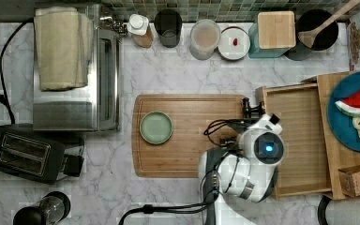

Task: Open the drawer.

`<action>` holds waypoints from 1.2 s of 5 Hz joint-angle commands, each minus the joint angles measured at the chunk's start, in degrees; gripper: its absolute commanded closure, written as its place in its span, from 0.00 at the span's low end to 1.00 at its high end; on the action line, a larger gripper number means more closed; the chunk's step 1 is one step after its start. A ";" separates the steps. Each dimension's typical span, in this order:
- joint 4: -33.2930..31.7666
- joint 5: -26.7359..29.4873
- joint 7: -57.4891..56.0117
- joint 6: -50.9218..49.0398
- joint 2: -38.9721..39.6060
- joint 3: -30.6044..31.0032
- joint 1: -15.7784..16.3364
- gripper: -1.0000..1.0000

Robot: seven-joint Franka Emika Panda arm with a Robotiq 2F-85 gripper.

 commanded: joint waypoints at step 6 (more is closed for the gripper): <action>-3.16 -1.03 3.18 -1.53 -1.58 4.58 7.15 0.00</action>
